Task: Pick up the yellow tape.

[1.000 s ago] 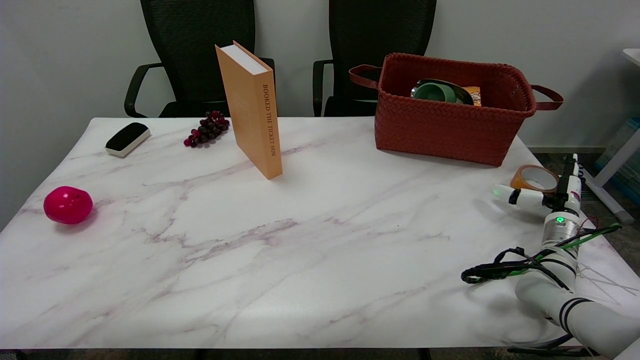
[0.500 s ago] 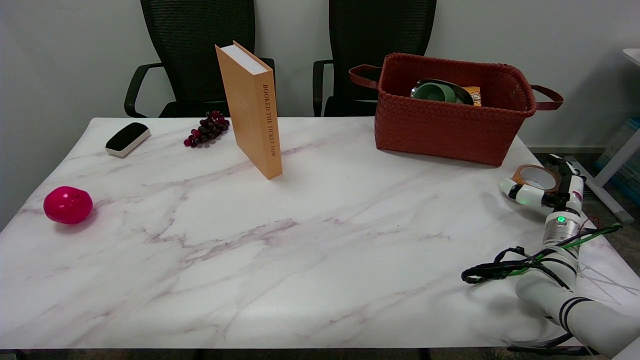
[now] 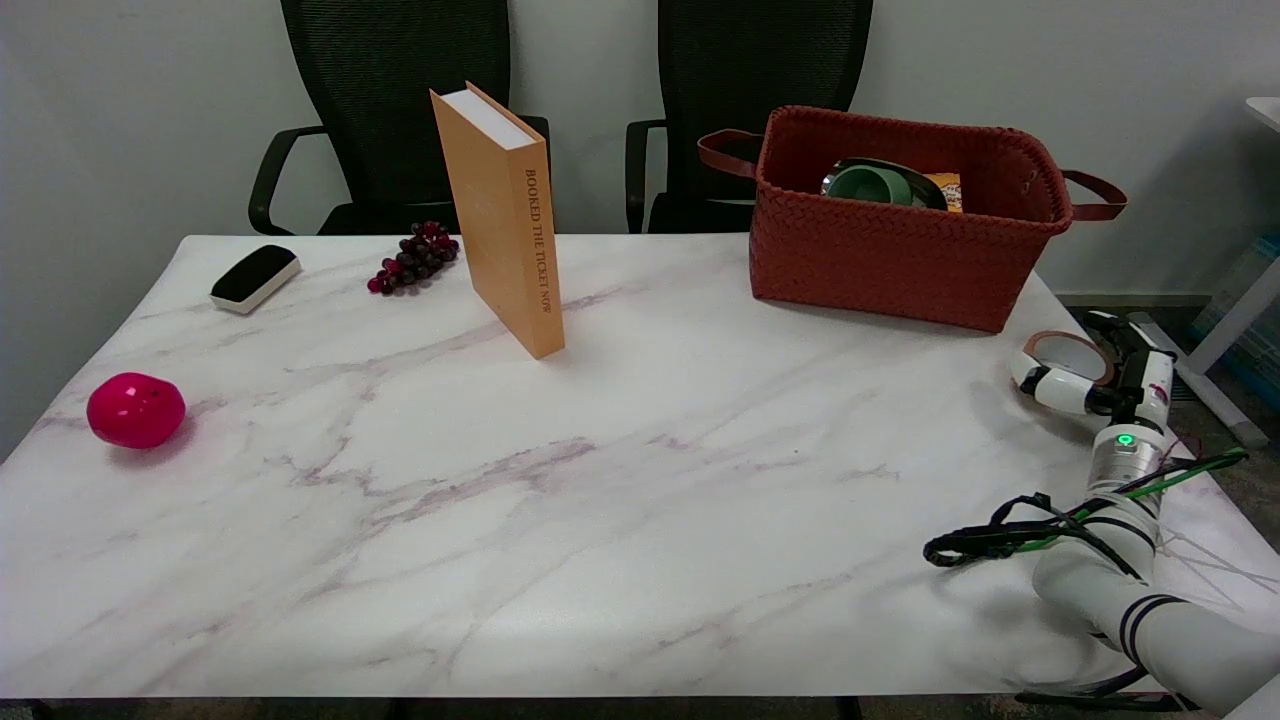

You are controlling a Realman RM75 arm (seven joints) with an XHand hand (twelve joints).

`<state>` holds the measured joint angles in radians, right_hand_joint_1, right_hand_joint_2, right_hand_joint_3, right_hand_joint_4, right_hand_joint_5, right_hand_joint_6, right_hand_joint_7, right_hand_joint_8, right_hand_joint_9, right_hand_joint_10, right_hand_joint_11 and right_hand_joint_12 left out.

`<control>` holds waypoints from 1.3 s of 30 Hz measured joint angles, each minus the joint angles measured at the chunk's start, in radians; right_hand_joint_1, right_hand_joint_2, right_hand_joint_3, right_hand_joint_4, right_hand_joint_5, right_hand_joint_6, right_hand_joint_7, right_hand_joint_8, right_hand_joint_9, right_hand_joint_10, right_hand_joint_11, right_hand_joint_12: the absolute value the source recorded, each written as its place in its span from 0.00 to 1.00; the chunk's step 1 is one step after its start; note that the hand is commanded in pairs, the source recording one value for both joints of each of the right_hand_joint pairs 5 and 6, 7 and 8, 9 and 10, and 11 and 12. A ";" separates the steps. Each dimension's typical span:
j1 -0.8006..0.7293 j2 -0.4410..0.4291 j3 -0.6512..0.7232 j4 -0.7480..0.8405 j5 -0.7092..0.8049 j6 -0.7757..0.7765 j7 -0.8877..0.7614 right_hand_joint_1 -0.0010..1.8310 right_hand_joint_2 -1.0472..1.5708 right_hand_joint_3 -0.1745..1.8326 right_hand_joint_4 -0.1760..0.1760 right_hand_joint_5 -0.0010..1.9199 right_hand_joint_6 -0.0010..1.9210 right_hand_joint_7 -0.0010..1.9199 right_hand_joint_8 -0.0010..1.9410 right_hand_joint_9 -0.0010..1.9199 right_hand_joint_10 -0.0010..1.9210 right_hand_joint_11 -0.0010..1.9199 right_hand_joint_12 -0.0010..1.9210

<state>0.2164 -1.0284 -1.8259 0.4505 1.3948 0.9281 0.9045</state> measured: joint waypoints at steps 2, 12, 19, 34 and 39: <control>0.000 0.000 0.001 0.000 0.000 0.001 0.000 0.74 0.50 0.43 0.50 0.31 0.31 0.22 0.22 0.18 0.18 0.62 0.62; -0.002 0.000 0.010 0.000 -0.003 0.005 0.001 0.75 0.50 0.42 0.50 0.31 0.31 0.22 0.22 0.20 0.20 0.65 0.65; -0.003 0.000 0.016 0.003 -0.005 0.012 0.001 0.75 0.50 0.41 0.50 0.30 0.30 0.22 0.22 0.25 0.25 0.67 0.67; -0.004 0.000 0.021 0.008 -0.008 0.030 0.001 0.76 0.49 0.41 0.50 0.29 0.29 0.22 0.21 0.28 0.28 0.69 0.69; -0.004 0.000 0.020 0.009 -0.008 0.034 0.001 0.76 0.49 0.41 0.50 0.29 0.29 0.21 0.21 0.28 0.28 0.69 0.69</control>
<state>0.2124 -1.0285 -1.8064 0.4599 1.3866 0.9618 0.9057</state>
